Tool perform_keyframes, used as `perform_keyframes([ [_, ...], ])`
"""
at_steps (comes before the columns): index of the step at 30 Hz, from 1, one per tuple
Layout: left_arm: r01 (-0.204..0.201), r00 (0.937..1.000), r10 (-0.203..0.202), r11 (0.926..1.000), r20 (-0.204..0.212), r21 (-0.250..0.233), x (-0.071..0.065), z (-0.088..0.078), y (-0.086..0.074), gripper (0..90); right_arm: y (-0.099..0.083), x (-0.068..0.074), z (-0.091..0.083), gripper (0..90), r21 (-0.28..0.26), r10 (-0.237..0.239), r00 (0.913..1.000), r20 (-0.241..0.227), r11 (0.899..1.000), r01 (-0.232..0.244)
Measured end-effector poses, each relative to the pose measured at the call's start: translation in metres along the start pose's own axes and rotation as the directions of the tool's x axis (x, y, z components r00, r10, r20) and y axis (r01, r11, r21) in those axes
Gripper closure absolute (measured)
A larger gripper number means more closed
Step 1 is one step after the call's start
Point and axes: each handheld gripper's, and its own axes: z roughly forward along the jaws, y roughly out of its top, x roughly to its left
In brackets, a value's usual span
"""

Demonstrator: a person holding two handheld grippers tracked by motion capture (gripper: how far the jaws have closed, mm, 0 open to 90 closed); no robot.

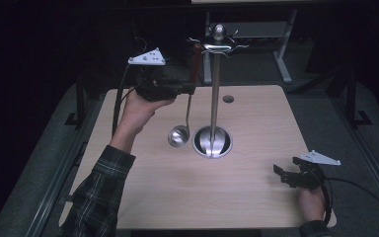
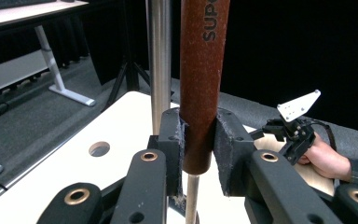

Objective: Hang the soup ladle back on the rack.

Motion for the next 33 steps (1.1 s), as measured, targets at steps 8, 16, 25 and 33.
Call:
perform_keyframes([
  [8,0.009,0.9999,-0.009,0.9999,0.007,0.007,0.005,0.01,-0.001,74.3,0.0,0.0,0.0,13.7,0.001,0.003,1.0,-0.002,1.0,-0.003],
  [16,0.009,0.9999,-0.009,0.9999,0.009,0.008,0.006,0.015,0.0,73.9,0.0,0.0,0.0,13.7,0.0,0.01,0.9999,-0.004,1.0,-0.01],
  [25,0.015,0.9999,-0.015,0.9994,-0.002,0.03,0.007,0.009,-0.001,65.3,0.0,-0.001,0.0,13.7,-0.003,0.009,1.0,-0.003,1.0,-0.009],
  [33,0.001,0.9995,0.002,0.9976,-0.031,0.069,0.005,-0.001,-0.008,57.4,0.0,0.0,0.0,13.7,-0.005,0.006,1.0,-0.001,1.0,-0.006],
])
